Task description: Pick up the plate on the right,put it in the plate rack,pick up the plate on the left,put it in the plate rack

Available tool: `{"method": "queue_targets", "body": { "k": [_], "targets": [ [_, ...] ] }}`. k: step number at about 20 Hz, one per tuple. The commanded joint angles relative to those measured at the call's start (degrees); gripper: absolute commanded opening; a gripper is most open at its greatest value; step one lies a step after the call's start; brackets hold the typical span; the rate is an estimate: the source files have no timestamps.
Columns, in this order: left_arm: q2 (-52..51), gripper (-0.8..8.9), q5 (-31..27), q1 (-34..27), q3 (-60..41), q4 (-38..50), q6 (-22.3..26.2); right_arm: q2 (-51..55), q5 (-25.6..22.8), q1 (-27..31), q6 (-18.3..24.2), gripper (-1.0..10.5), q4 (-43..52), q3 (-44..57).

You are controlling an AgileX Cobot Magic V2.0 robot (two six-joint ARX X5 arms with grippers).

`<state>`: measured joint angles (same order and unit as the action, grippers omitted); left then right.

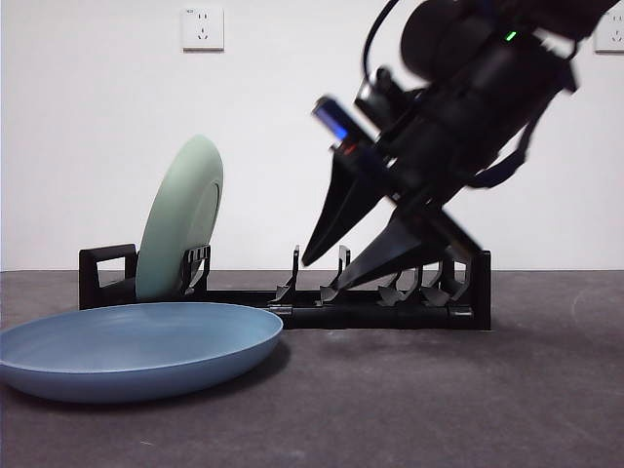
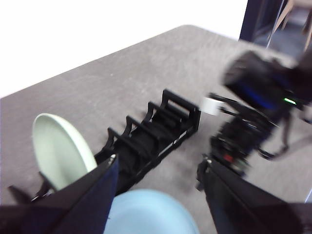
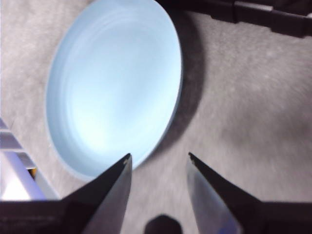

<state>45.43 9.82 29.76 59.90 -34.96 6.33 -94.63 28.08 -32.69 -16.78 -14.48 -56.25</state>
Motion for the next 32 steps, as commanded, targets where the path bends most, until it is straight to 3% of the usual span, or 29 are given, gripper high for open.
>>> {"method": "queue_targets", "body": {
  "k": [1, 8, 14, 17, 22, 25, 27, 32],
  "targets": [
    [-0.17, 2.88, -3.41, 3.72, -0.48, -1.64, 1.31, -4.66, 0.33, -0.81, -1.18, 1.9, 0.55, -3.04],
    [0.66, 2.87, -11.98, 11.04, -0.48, -3.39, 1.31, -15.69, 0.44, -2.86, -2.95, 1.8, 0.35, -11.06],
    [1.36, 2.83, -13.16, 11.45, -0.48, -4.15, 1.42, -18.12, -0.11, -3.91, -3.67, -0.1, 0.22, -11.69],
    [1.70, 2.83, -14.43, 11.45, -0.48, -4.17, 1.92, -17.81, -0.11, -4.02, -3.78, -0.1, -0.59, -11.69],
    [3.87, 2.83, -13.90, 11.54, -0.48, -5.11, 4.96, -12.85, -0.20, -3.69, -2.45, -0.1, -6.69, -11.69],
    [7.10, 2.79, -12.39, 12.90, -0.48, -6.38, 8.46, -7.02, -6.08, -2.75, -0.11, -0.1, -13.25, -11.69],
    [9.51, 2.79, -12.61, 15.47, -0.48, -7.19, 8.96, -3.48, -9.14, -1.53, 1.20, -0.1, -17.03, -11.72],
    [16.59, 2.77, -15.61, 27.21, -0.48, -7.37, 9.51, 3.67, -8.85, 3.69, 2.67, -0.1, -23.69, -11.69]
  ]
}}
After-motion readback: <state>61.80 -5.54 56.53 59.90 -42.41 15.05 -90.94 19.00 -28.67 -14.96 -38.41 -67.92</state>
